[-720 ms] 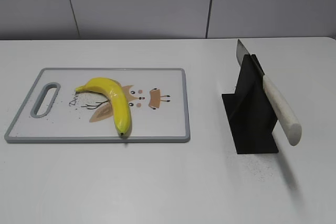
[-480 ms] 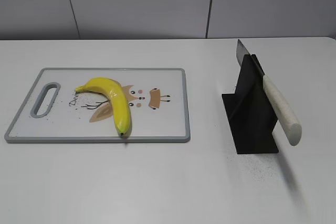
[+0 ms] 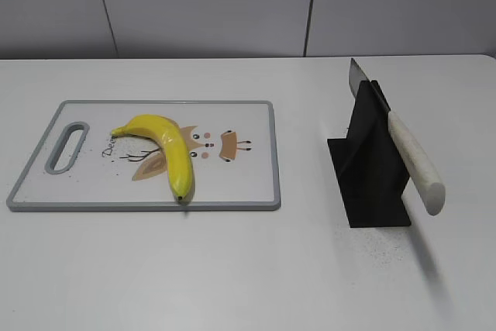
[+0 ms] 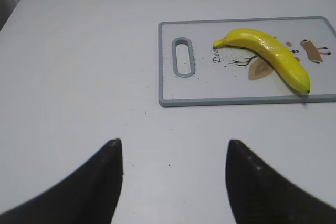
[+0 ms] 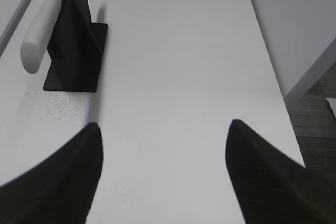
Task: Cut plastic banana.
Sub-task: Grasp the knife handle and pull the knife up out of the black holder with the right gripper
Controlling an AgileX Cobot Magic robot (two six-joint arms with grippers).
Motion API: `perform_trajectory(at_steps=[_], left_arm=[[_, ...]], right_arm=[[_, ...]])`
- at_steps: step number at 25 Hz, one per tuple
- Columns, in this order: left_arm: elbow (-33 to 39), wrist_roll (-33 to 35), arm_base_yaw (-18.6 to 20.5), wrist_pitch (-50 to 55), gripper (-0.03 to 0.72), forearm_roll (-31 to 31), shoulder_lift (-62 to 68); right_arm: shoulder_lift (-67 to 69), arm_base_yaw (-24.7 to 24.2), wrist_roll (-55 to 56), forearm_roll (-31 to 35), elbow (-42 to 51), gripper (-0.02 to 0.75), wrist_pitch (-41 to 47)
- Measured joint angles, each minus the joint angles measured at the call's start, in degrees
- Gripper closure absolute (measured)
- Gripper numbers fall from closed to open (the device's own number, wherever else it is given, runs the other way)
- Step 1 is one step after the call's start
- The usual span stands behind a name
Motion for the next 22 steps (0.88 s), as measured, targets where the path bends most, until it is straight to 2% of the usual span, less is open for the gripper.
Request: perform_trajectory(at_steps=[22], left_arm=[[0.0,0.0,0.0,0.0,0.106,0.0,0.0]], right_arm=[[0.0,0.0,0.0,0.0,0.0,0.208,0.0]])
